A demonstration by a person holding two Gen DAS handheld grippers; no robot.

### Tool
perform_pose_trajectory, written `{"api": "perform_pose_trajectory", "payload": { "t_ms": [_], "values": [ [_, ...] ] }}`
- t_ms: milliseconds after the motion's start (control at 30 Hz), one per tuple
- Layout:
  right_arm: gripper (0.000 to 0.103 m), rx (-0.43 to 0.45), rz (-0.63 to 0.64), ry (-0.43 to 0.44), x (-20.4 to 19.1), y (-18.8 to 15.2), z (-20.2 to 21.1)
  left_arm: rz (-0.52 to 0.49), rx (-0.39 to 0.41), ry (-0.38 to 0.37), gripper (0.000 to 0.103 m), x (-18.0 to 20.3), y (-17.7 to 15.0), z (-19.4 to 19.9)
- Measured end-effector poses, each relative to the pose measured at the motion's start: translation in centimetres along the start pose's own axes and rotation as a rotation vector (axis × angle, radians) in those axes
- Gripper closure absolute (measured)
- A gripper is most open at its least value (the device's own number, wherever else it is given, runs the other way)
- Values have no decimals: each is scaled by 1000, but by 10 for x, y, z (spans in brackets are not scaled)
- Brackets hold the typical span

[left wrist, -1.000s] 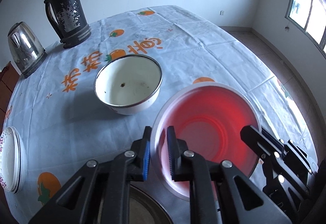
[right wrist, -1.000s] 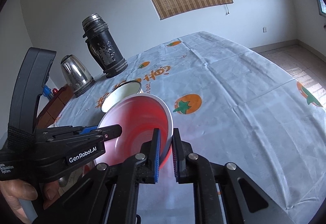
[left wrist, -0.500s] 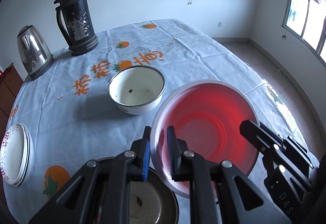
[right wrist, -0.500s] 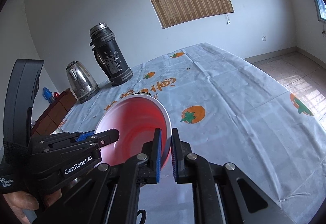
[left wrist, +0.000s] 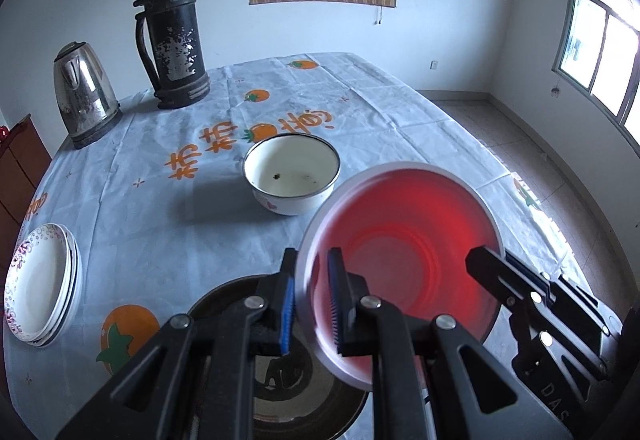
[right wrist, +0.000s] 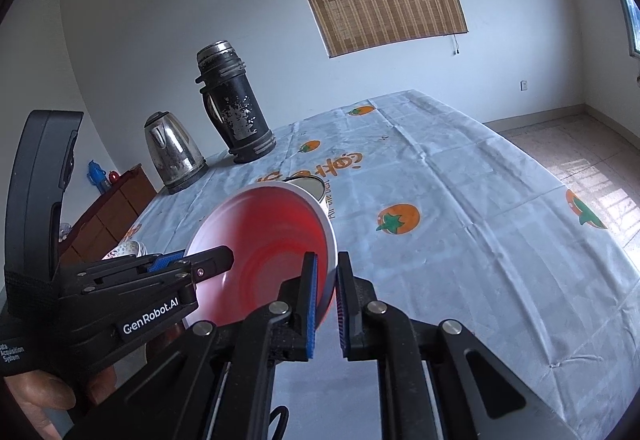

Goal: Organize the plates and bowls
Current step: 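Lift the red bowl with both grippers and carry it over the steel pot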

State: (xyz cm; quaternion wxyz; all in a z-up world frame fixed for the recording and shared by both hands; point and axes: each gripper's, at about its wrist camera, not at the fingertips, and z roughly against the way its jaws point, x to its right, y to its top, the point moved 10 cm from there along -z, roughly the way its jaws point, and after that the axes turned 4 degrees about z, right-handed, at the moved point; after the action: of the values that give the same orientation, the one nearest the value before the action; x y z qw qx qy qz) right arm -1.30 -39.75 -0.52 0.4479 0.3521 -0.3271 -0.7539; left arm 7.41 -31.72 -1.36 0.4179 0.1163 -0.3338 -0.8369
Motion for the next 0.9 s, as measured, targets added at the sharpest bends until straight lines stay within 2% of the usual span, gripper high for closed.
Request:
{"api": "perform_pose_trajectory", "payload": {
  "t_ms": [533, 900],
  "values": [
    [93, -8, 36, 59, -58, -14, 13, 50, 30, 29, 91, -50, -21, 33],
    [93, -67, 40, 84, -80, -39, 2, 66, -7, 72, 91, -74, -44, 28]
  ]
}}
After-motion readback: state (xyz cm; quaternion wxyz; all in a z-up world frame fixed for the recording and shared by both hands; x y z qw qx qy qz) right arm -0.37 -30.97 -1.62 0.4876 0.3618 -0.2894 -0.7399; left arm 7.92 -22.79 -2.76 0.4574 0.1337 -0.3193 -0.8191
